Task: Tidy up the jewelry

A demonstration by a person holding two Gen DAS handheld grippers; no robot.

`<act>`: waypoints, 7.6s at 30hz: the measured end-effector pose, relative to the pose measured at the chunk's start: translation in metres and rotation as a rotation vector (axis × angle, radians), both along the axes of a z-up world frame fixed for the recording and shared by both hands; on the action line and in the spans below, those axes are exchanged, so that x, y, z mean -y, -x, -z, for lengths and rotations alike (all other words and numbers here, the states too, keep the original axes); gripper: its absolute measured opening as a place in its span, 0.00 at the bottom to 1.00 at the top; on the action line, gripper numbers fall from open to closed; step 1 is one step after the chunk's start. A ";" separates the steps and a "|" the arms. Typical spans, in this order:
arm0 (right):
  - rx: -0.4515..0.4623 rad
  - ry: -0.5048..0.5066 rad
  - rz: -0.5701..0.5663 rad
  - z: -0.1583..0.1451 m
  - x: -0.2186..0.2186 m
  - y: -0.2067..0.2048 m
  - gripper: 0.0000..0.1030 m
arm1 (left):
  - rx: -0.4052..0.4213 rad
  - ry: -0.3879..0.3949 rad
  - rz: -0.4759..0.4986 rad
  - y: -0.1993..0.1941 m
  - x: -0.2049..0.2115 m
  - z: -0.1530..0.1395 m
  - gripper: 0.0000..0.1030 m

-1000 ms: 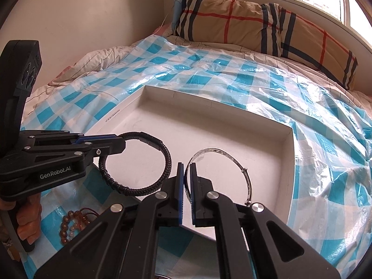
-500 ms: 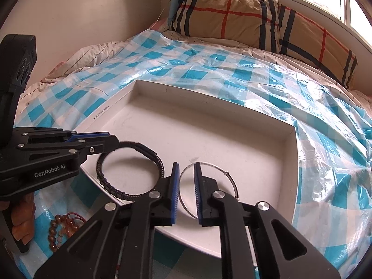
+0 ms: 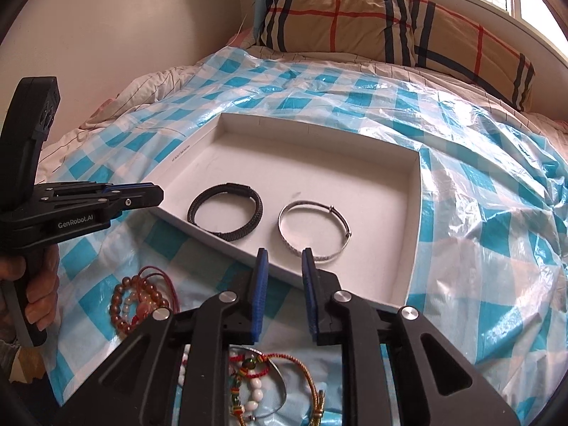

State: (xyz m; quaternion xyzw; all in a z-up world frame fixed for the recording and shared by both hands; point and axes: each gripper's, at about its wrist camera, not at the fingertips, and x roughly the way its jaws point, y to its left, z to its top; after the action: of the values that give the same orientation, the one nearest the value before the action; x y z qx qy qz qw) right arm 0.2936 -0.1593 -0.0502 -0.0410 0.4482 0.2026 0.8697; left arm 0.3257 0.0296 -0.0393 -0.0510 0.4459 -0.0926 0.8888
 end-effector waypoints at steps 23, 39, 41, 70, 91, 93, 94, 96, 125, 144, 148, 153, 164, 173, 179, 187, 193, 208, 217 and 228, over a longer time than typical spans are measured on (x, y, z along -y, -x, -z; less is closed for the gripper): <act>-0.161 0.047 0.056 0.032 0.038 0.044 0.19 | -0.120 -0.038 0.104 0.031 0.019 0.037 0.18; -0.154 0.009 0.063 0.029 0.041 0.051 0.09 | -0.101 -0.050 0.143 0.043 0.023 0.032 0.03; -0.143 -0.031 0.074 0.021 0.044 0.053 0.09 | -0.098 -0.030 0.143 0.047 0.020 0.028 0.03; -0.086 -0.199 0.111 -0.014 0.057 0.058 0.06 | -0.118 -0.014 0.156 0.031 0.004 0.019 0.29; -0.203 0.010 0.102 0.045 0.058 0.050 0.38 | -0.121 0.056 0.197 0.039 0.029 0.022 0.03; -0.213 -0.010 0.089 0.043 0.057 0.053 0.24 | -0.110 0.083 0.201 0.042 0.027 0.013 0.03; -0.216 -0.022 0.084 0.041 0.057 0.054 0.14 | -0.105 0.096 0.203 0.044 0.026 0.009 0.03; -0.205 -0.034 0.091 0.036 0.056 0.057 0.07 | -0.091 0.118 0.209 0.048 0.025 0.000 0.03; -0.125 -0.208 0.119 -0.006 0.061 0.064 0.04 | -0.052 -0.248 0.396 0.061 0.087 0.022 0.42; -0.044 -0.298 0.096 -0.035 0.052 0.067 0.04 | -0.001 0.210 0.247 0.059 0.018 -0.036 0.14; -0.030 -0.326 0.097 -0.041 0.052 0.064 0.04 | 0.024 0.241 0.256 0.059 0.020 -0.046 0.14; 0.000 -0.347 0.090 -0.047 0.050 0.058 0.04 | 0.052 0.246 0.262 0.053 0.027 -0.052 0.14; 0.053 -0.359 0.067 -0.058 0.040 0.035 0.04 | 0.089 0.297 0.260 0.029 0.034 -0.058 0.14; 0.066 -0.354 0.058 -0.054 0.034 0.015 0.04 | 0.090 0.301 0.248 0.012 0.037 -0.050 0.14; 0.059 -0.343 0.046 -0.044 0.026 -0.001 0.04 | 0.085 0.294 0.229 -0.002 0.038 -0.039 0.14; 0.034 -0.333 0.037 -0.027 0.018 -0.022 0.04 | 0.076 0.285 0.201 -0.021 0.037 -0.026 0.14; 0.022 -0.314 0.023 -0.020 0.011 -0.032 0.04 | 0.073 0.284 0.187 -0.029 0.035 -0.020 0.14; -0.032 -0.276 0.032 0.009 0.006 -0.047 0.04 | 0.030 0.209 0.111 -0.045 0.031 0.003 0.15; -0.051 -0.230 0.079 0.021 0.012 -0.050 0.06 | 0.020 0.119 0.061 -0.042 0.025 0.008 0.18; -0.009 -0.207 0.116 0.009 0.023 -0.038 0.28 | 0.043 0.078 0.062 -0.021 0.021 0.000 0.36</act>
State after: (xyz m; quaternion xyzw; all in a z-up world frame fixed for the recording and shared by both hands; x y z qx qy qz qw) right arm 0.3320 -0.1827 -0.0596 0.0760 0.4304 0.1974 0.8775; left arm 0.3466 0.0081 -0.0390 -0.0698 0.4243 -0.1384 0.8922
